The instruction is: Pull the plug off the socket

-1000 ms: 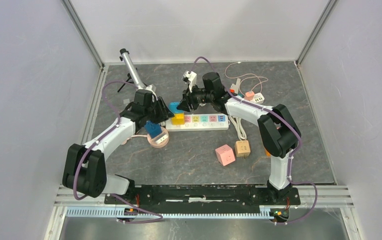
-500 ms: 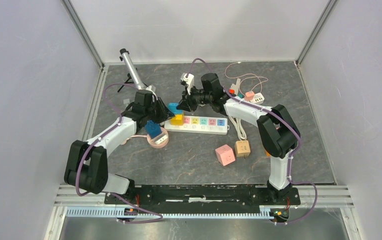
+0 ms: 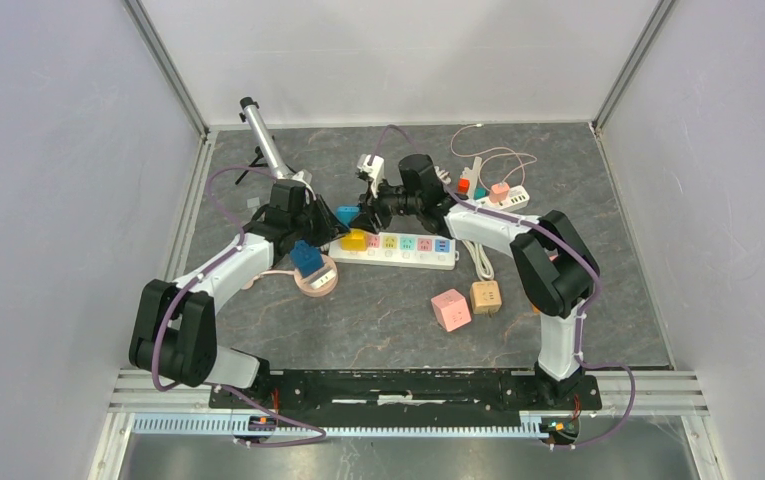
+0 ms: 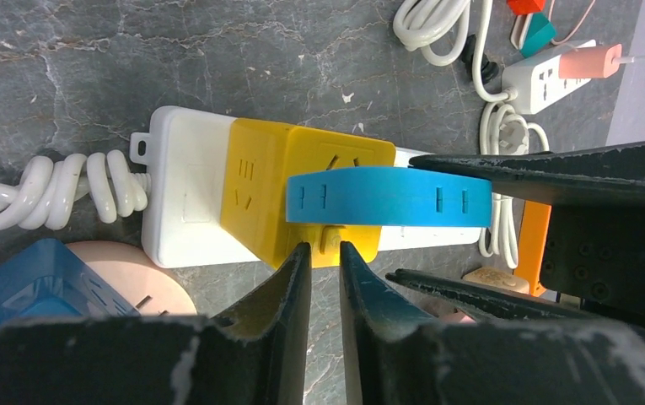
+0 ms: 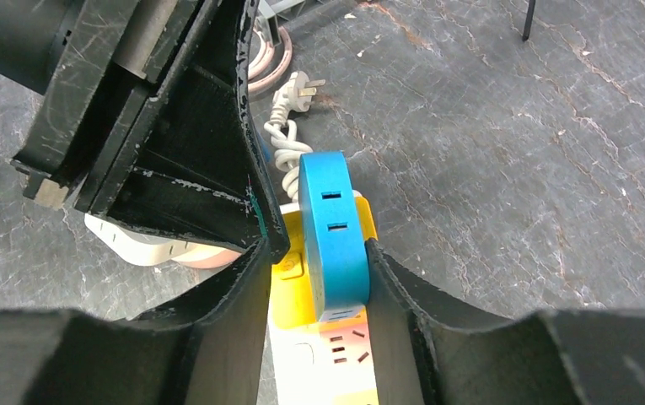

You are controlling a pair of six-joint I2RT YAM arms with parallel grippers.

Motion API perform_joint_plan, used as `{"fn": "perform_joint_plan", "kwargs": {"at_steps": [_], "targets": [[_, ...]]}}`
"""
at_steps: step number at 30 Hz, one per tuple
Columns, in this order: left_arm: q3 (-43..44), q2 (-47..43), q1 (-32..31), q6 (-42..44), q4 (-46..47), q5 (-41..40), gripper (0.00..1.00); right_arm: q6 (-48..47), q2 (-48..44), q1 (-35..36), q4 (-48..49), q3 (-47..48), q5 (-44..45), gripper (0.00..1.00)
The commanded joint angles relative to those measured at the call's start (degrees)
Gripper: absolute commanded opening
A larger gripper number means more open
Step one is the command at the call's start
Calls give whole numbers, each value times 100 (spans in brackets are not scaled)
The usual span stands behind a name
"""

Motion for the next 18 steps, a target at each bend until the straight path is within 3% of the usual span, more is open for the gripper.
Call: {"fn": "perform_joint_plan", "kwargs": {"at_steps": [1,3,5,9,15,18], "targets": [[-75,154,29,-125,-447,-219,25,-34,92,47,344,116,-62,43],[-66,179,34,-126,-536,-227,24,33,57,56,421,94,-54,28],[-81,173,29,-126,-597,-249,23,103,-37,58,574,-16,58,2],[-108,219,34,-102,-715,-288,23,335,-291,57,1090,-300,276,0],[-145,365,29,-91,-866,-356,21,953,-318,71,1623,-330,-71,0],[-129,454,30,-91,-961,-392,20,297,-329,351,1040,-183,263,0]]}}
